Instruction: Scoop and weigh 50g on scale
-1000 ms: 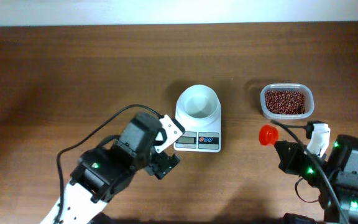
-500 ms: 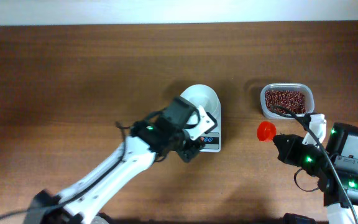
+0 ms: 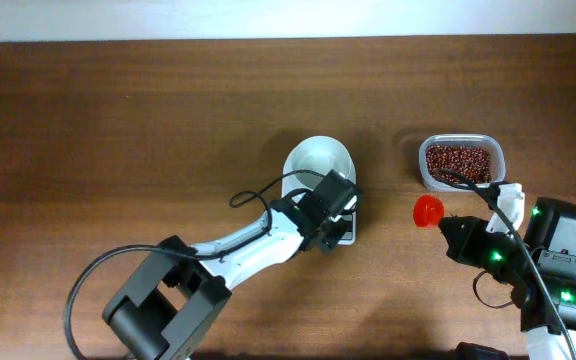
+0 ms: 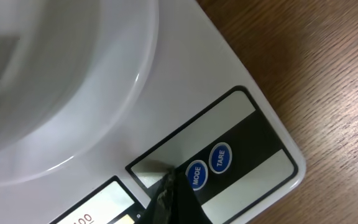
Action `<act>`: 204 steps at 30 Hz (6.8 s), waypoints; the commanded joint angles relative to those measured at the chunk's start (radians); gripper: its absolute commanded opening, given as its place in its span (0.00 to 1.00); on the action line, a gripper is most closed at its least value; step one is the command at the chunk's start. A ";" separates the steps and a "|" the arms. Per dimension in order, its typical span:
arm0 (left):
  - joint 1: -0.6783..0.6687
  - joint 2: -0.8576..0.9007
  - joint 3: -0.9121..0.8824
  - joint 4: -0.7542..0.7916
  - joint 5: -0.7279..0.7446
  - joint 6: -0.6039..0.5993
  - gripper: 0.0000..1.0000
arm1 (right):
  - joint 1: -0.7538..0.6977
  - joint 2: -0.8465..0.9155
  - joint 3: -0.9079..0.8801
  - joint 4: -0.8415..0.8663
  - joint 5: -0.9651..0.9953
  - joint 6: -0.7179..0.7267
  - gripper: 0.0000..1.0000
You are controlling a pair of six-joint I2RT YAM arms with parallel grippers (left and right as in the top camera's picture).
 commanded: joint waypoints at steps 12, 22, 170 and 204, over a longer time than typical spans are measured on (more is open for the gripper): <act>-0.003 0.014 -0.022 0.016 -0.011 -0.017 0.00 | -0.004 -0.003 0.014 0.000 -0.009 -0.003 0.04; -0.003 0.014 -0.058 0.016 -0.038 -0.017 0.00 | -0.004 -0.003 0.014 -0.001 -0.009 -0.003 0.04; 0.582 -0.576 0.234 -0.867 0.513 0.835 0.99 | -0.003 -0.003 0.014 -0.077 -0.103 0.111 0.04; 0.582 -0.576 0.234 -0.867 0.514 0.835 0.99 | -0.003 -0.003 0.014 -0.135 -0.050 0.127 0.04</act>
